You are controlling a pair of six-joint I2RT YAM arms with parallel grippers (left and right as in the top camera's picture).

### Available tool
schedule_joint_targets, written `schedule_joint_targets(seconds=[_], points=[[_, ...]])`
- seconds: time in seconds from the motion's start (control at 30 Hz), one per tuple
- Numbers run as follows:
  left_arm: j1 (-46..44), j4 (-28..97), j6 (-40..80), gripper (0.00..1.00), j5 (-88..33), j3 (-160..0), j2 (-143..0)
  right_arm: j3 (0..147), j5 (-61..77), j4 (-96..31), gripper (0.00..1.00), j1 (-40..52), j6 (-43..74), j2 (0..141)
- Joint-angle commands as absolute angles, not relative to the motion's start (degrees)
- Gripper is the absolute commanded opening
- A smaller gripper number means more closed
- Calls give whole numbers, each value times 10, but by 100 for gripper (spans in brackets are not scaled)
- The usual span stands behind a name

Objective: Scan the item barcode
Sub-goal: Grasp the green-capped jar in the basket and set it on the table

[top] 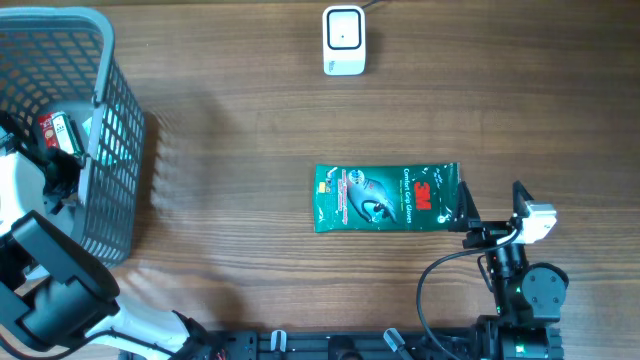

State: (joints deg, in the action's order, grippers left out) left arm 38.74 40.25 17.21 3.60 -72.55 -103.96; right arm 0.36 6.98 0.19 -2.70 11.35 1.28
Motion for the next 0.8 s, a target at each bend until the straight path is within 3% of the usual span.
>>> schedule_joint_targets(seconds=[0.0, 0.2, 0.4, 0.6, 0.77], points=[[393, 432, 171, 57, 42, -768, -1004, 3, 62, 4, 100, -24, 120, 10], [390, 545, 189, 57, 26, -907, -922, 3, 62, 4, 100, -24, 120, 10], [349, 601, 234, 57, -147, -971, -786, 3, 62, 4, 100, -24, 120, 10], [135, 629, 234, 59, -166, -971, -730, 3, 62, 4, 100, -24, 120, 10], [-69, 640, 245, 59, -70, -956, -786, 3, 62, 4, 100, -24, 121, 10]])
